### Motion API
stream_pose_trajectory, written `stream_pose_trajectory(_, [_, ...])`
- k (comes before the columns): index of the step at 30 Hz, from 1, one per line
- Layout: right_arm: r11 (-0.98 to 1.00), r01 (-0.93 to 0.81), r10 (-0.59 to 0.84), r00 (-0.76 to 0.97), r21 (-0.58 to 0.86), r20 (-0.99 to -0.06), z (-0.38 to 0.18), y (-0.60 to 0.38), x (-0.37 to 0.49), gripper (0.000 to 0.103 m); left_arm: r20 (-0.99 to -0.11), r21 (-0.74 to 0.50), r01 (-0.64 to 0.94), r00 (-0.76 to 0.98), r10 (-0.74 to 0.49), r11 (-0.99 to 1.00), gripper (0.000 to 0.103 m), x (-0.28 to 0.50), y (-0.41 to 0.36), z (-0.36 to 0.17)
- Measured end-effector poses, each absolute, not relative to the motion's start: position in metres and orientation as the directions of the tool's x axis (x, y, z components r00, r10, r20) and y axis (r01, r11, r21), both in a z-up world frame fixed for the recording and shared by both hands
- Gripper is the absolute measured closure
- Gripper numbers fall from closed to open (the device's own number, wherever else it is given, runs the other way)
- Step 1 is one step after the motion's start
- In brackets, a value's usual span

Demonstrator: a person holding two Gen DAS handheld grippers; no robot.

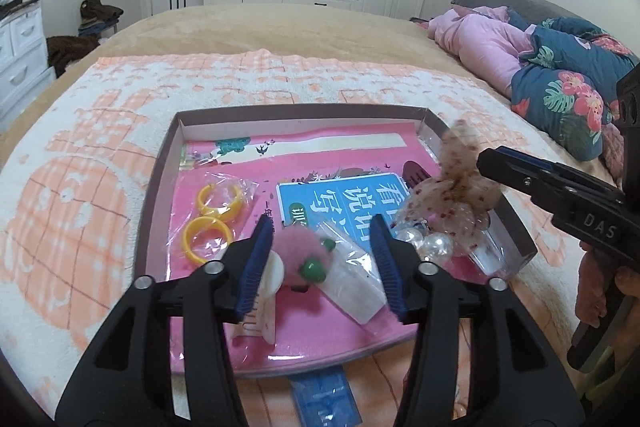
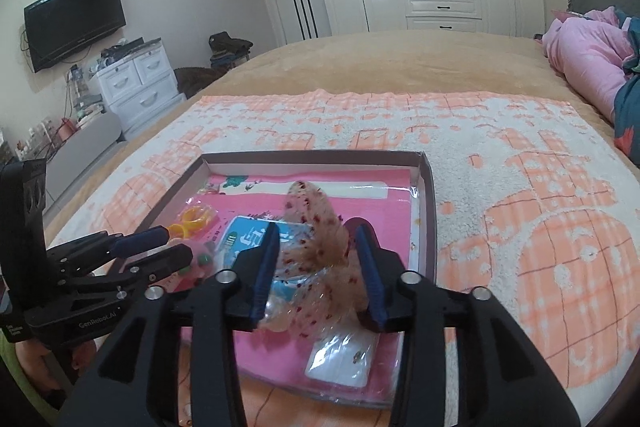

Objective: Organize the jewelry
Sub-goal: 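Open the left tool over the box while the right releases the bow there, then withdraw both tools toward the blue box and coil hair tie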

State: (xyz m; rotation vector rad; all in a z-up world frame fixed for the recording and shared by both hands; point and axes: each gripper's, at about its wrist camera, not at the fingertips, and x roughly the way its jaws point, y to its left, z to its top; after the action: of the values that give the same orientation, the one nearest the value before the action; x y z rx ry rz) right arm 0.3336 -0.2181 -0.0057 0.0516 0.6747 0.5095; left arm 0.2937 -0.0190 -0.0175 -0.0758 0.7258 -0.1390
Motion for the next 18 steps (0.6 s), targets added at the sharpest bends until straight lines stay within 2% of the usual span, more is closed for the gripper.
stream_pose_trajectory(8, [0.869, -0.456, 0.478, 0.679, 0.19, -0.557, 0.006, -0.224, 0.302, 0.046, -0.635, -0.122, 0.089, 0.758, -0.147, 0.988, 0.046, 0.272, -0.014, -0.009])
stream_pose_trajectory(15, [0.858, -0.473, 0.5, 0.674, 0.201, -0.543, 0.014, -0.227, 0.275, 0.041, -0.626, -0.121, 0.081, 0.768, -0.14, 0.989, 0.038, 0.249, -0.009, -0.004])
stream_pose_trajectory(17, [0.852, -0.481, 0.509, 0.671, 0.205, -0.539, 0.015, -0.227, 0.267, 0.04, -0.625, -0.118, 0.074, 0.769, -0.132, 0.99, 0.028, 0.242, -0.007, -0.004])
stream_pose_trajectory(18, [0.848, -0.487, 0.515, 0.667, 0.208, -0.538, 0.015, -0.227, 0.263, 0.04, -0.626, -0.116, 0.072, 0.769, -0.129, 0.991, 0.027, 0.24, -0.006, -0.004])
